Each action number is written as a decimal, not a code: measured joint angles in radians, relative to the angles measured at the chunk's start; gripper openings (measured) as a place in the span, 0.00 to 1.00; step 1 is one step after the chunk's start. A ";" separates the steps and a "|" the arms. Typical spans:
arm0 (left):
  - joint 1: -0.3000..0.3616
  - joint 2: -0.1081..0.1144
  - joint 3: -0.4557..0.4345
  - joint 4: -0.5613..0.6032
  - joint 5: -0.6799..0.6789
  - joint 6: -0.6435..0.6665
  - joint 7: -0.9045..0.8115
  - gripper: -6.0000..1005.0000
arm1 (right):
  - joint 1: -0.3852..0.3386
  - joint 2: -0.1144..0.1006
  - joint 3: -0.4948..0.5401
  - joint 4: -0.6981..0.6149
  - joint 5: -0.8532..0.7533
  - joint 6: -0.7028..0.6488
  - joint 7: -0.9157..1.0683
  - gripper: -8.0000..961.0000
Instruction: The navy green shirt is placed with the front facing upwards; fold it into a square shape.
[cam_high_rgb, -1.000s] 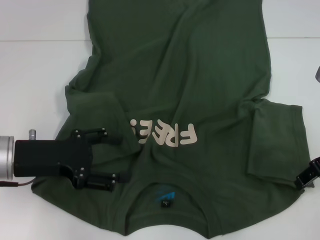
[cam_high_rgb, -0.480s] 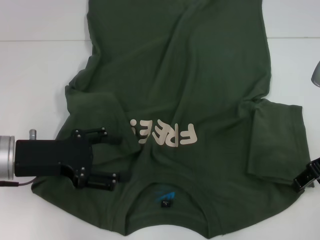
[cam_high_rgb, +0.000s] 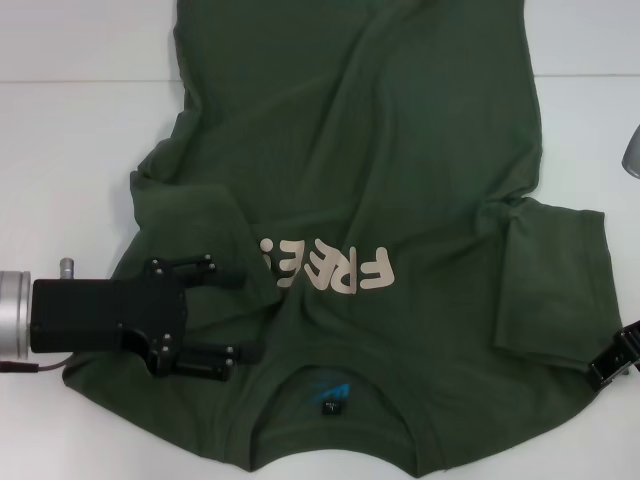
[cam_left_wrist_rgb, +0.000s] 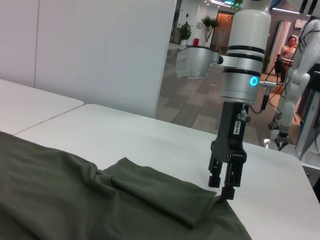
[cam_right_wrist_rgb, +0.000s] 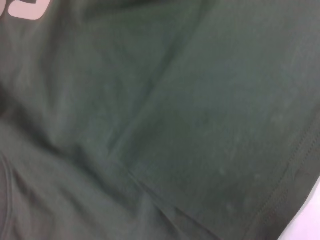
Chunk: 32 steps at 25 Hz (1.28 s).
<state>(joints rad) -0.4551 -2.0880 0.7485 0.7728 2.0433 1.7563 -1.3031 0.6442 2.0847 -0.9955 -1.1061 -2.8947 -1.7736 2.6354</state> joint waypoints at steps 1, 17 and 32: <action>0.000 0.000 0.000 0.000 0.000 0.000 0.000 0.91 | 0.000 0.000 0.000 0.000 0.000 0.000 0.000 0.72; 0.000 0.000 -0.001 0.000 0.000 0.000 -0.006 0.91 | -0.001 0.000 0.013 0.028 0.015 0.064 -0.023 0.64; 0.000 -0.006 0.000 0.001 0.000 0.005 -0.025 0.91 | -0.025 -0.012 0.017 -0.051 0.008 0.014 -0.031 0.42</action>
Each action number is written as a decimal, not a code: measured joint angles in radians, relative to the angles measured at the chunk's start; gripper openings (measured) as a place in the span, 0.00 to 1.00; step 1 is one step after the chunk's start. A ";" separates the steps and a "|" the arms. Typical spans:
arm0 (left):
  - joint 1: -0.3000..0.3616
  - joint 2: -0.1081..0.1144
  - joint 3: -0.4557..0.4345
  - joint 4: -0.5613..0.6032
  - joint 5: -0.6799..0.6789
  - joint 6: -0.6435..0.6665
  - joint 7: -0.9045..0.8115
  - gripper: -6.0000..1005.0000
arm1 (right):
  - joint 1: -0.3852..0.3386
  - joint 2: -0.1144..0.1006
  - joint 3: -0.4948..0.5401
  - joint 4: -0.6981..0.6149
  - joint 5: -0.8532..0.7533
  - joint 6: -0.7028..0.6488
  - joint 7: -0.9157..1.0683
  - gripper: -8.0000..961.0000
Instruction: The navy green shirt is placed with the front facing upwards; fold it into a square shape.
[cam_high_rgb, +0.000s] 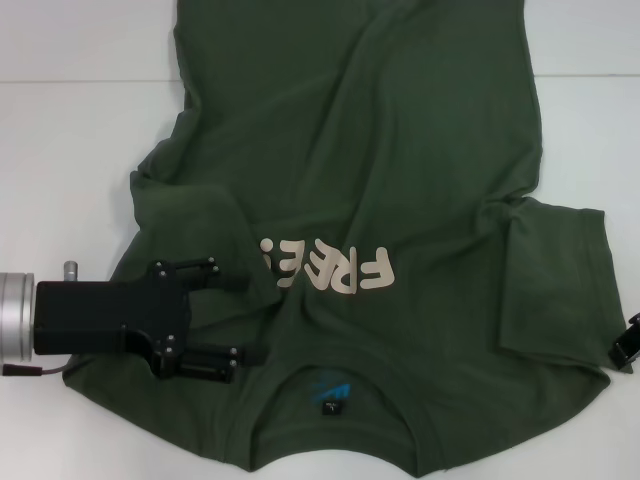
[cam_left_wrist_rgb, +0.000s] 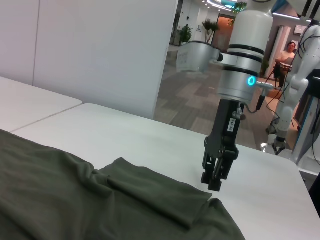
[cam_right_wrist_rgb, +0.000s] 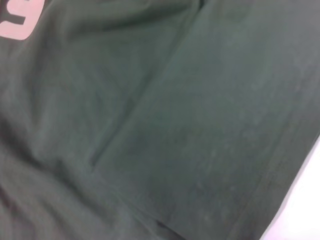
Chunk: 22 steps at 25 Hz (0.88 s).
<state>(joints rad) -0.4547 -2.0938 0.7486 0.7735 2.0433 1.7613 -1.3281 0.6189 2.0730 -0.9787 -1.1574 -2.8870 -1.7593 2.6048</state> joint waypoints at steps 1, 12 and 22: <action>0.000 0.000 0.000 0.000 0.000 0.000 0.000 0.91 | -0.002 0.000 0.004 -0.008 0.000 -0.003 0.000 0.42; 0.004 -0.003 0.000 0.009 0.000 0.004 0.000 0.91 | -0.012 0.010 -0.004 -0.003 -0.030 -0.010 0.000 0.43; 0.007 -0.003 0.000 0.009 0.000 0.004 0.000 0.91 | -0.011 0.012 -0.005 0.024 -0.035 0.024 0.000 0.43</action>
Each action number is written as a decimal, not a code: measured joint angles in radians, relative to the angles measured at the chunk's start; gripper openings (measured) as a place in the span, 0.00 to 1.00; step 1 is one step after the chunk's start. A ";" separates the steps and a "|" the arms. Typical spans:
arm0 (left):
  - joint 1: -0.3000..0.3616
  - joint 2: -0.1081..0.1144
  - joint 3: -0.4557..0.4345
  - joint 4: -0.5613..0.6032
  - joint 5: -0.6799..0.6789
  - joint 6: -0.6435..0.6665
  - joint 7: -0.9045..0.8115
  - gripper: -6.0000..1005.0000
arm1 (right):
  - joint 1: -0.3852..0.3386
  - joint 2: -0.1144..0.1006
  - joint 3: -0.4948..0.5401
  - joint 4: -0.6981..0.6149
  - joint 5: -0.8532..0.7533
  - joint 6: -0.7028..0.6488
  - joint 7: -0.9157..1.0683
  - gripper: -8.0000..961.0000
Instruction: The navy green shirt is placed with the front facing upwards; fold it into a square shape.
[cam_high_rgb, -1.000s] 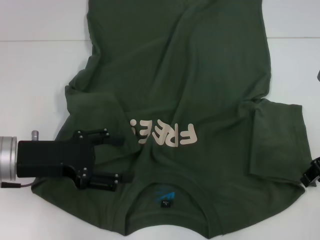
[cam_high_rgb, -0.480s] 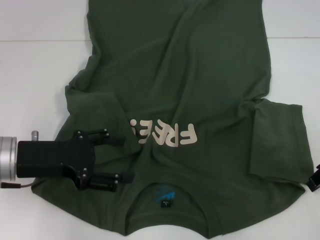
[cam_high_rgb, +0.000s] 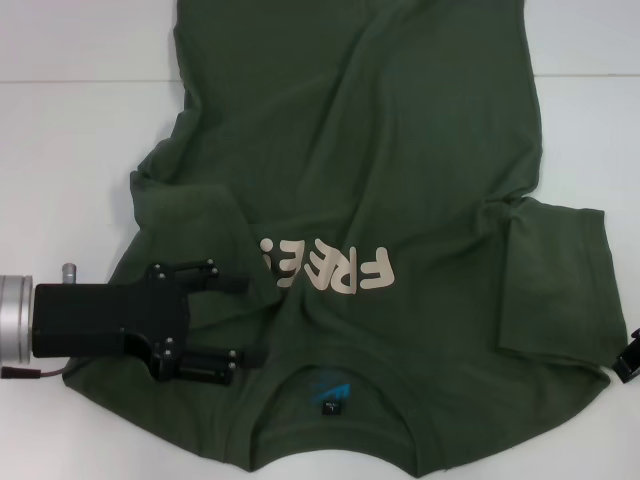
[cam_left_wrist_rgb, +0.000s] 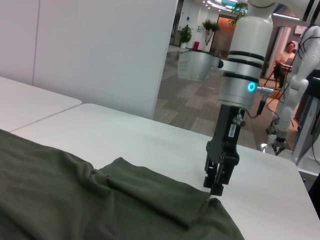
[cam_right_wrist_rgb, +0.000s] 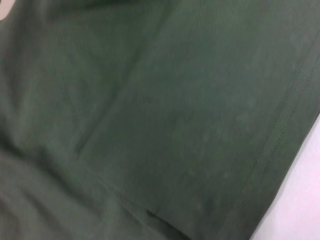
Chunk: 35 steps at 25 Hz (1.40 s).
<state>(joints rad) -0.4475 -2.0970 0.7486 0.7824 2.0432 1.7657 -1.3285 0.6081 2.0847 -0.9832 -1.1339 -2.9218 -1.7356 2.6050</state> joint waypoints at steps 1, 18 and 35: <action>0.000 0.000 0.000 0.000 0.000 0.000 0.000 0.91 | 0.001 0.000 0.000 0.009 0.001 0.003 0.000 0.43; 0.000 0.000 -0.004 0.002 0.000 0.000 -0.002 0.91 | 0.010 0.000 -0.001 0.030 0.006 0.024 -0.008 0.42; -0.002 0.000 0.000 0.003 0.000 0.003 -0.011 0.91 | 0.014 -0.002 -0.001 0.061 0.010 0.051 -0.024 0.42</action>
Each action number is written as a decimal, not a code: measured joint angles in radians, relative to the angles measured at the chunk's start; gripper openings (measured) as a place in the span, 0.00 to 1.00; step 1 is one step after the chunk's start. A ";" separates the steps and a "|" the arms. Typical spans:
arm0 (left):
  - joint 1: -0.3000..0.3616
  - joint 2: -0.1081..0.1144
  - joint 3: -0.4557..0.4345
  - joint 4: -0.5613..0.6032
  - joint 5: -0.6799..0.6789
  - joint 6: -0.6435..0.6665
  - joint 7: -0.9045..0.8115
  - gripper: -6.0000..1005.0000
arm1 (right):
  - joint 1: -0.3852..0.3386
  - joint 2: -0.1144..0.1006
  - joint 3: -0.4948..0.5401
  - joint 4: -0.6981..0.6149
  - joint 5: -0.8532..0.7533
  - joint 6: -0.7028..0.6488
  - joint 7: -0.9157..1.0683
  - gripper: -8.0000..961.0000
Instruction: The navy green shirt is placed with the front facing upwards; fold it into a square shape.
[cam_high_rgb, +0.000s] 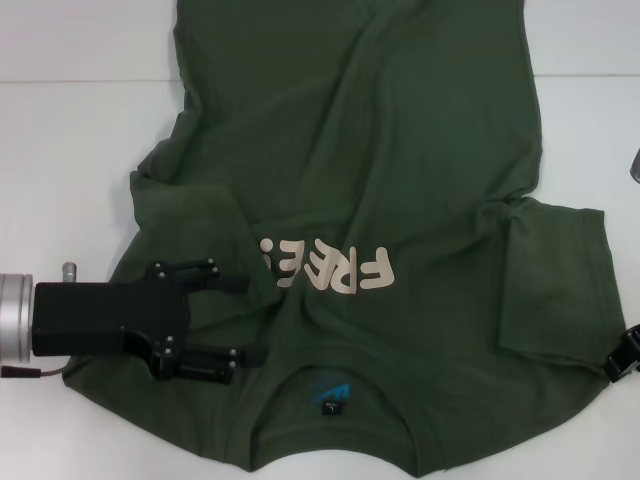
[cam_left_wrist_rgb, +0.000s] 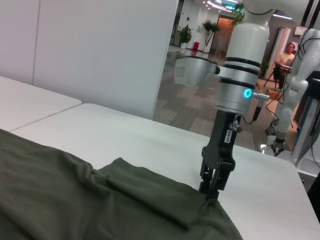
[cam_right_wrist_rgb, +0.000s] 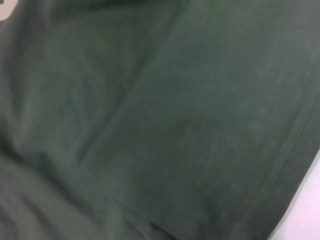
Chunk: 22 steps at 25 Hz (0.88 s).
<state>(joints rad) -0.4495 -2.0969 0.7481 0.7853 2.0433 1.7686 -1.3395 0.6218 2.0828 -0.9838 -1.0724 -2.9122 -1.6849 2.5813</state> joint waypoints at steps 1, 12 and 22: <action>0.000 0.000 0.000 0.000 0.000 0.000 0.000 0.91 | 0.002 0.000 0.000 0.003 0.000 0.001 -0.001 0.42; 0.003 0.000 -0.001 0.000 0.000 0.000 -0.002 0.91 | 0.015 0.001 0.000 0.015 0.001 0.021 -0.012 0.39; 0.003 0.000 -0.004 0.000 0.000 0.001 -0.006 0.91 | 0.020 0.002 0.002 0.019 0.018 0.031 -0.031 0.22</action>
<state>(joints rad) -0.4464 -2.0973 0.7439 0.7854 2.0433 1.7692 -1.3453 0.6413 2.0847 -0.9819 -1.0537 -2.8945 -1.6536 2.5508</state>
